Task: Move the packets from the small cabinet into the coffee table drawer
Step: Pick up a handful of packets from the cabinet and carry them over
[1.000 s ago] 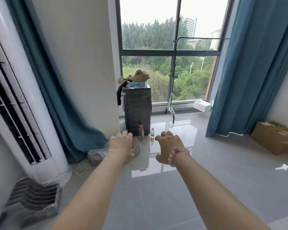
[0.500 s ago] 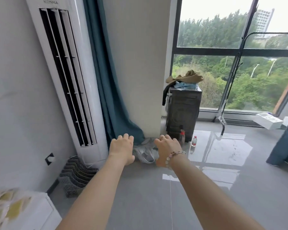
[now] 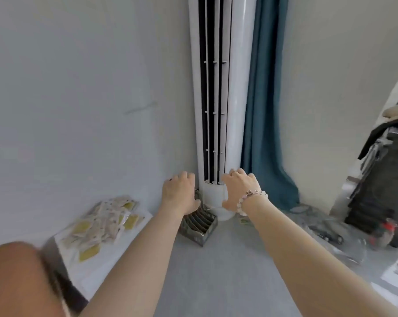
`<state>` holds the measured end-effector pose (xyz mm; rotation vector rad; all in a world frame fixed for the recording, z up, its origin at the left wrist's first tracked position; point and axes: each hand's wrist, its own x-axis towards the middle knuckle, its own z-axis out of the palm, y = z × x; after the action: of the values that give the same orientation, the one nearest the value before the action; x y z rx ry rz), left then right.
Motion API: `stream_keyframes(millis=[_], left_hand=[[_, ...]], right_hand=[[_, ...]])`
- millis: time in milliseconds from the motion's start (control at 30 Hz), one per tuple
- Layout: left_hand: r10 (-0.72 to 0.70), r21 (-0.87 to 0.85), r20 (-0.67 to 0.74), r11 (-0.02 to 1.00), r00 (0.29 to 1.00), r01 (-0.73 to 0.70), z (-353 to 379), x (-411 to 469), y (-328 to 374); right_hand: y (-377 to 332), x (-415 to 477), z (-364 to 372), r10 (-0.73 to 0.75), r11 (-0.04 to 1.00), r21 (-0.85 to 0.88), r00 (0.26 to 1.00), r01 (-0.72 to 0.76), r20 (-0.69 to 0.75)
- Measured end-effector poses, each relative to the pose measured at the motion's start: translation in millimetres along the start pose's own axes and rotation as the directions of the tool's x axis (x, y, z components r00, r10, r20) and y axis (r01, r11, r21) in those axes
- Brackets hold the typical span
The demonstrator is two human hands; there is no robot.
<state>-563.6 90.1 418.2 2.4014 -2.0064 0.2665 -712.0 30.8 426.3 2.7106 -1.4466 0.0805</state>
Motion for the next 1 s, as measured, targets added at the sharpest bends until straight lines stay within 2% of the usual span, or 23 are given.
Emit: stream_keyframes(millis=[300,700,1000], left_hand=[[-0.304,0.074,0.09,0.952,0.948,0.298,25.5,-8.4,-113.5],[-0.462,0.115,0.085,0.885,0.883,0.452,59.5,32.8,-276.5],[-0.521,0.17,0.123,0.85,0.845,0.499,88.0,48.3,-354.2]], right_hand=[[-104.2,83.4,19.4,-0.307,0.952,0.03,0.951,0.306,0.046],[-244.2,213.7,32.3,-0.44,0.896,0.071,0.898,0.438,0.013],[-299.8,267.5,70.3,-0.485,0.874,0.061,0.872,0.482,0.068]])
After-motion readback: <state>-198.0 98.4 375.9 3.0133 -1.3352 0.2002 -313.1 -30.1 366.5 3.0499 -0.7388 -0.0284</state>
